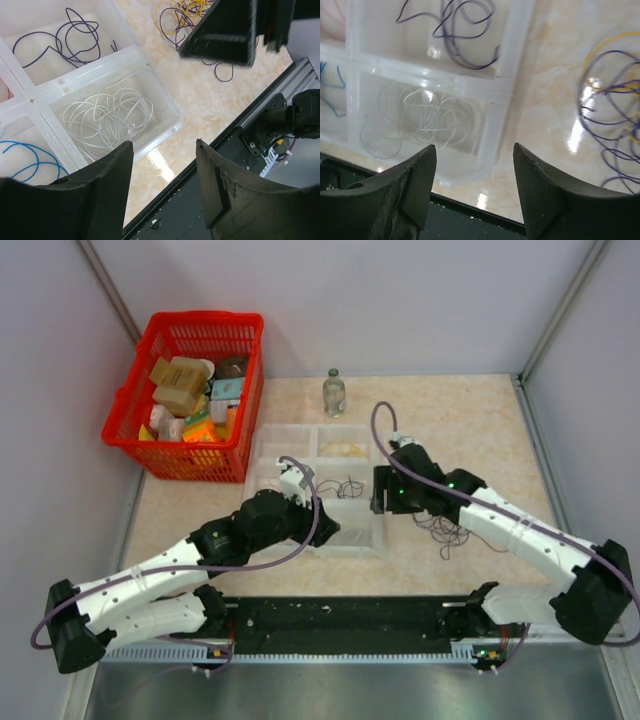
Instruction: Untangle the cables
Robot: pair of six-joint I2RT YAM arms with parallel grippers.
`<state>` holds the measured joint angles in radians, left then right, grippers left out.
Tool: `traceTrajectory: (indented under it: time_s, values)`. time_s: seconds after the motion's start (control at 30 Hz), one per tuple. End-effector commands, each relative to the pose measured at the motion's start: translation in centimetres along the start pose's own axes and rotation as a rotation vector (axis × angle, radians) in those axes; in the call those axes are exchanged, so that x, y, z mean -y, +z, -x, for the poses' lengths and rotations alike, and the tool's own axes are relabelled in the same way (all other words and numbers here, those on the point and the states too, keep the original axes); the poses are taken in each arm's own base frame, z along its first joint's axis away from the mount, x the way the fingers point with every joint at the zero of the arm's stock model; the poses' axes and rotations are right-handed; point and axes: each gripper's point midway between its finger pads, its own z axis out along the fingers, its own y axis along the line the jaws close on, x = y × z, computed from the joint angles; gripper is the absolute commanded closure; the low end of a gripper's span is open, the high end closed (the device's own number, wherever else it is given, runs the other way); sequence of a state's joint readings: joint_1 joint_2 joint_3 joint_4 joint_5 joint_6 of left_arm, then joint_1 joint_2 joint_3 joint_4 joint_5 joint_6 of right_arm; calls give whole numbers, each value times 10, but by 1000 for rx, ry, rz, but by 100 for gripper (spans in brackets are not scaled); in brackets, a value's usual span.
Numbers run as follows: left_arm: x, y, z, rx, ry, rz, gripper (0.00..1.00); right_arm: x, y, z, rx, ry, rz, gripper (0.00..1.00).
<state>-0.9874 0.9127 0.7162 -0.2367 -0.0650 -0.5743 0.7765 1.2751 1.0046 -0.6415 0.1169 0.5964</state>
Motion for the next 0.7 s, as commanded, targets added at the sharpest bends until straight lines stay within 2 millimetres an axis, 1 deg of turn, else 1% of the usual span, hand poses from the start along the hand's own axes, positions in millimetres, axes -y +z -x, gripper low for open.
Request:
traceTrajectory:
  time_s: [0.0, 0.03, 0.13, 0.2, 0.23, 0.27, 0.3, 0.33, 0.47, 0.57, 0.63, 0.67]
  values:
    - [15, -1, 18, 50, 10, -54, 42, 68, -29, 25, 110, 153, -188, 38]
    - [16, -2, 19, 53, 9, -58, 42, 88, -31, 27, 124, 231, -228, 39]
    - [18, -1, 18, 46, 13, -69, 42, 139, -33, 27, 140, 459, -292, 43]
    - [19, -2, 17, 42, 15, -75, 42, 164, -34, 28, 179, 541, -350, 48]
    - [20, -2, 17, 40, 13, -78, 42, 175, -35, 31, 211, 561, -397, 53]
    - [20, -3, 17, 43, 15, -83, 42, 183, -34, 32, 235, 589, -443, 60]
    - [21, -3, 18, 43, 18, -83, 42, 188, -33, 32, 243, 611, -477, 67]
    - [21, -3, 17, 42, 16, -84, 42, 190, -31, 34, 241, 617, -487, 68]
    - [23, -7, 20, 50, 19, -96, 43, 197, -15, 30, 200, 641, -539, 69]
    - [24, -7, 19, 49, 21, -102, 42, 202, 0, 28, 176, 646, -562, 70]
    - [25, -7, 21, 51, 19, -104, 42, 202, 12, 31, 156, 628, -552, 72]
    - [30, -8, 18, 37, 19, -133, 42, 202, 17, 34, 148, 619, -546, 75]
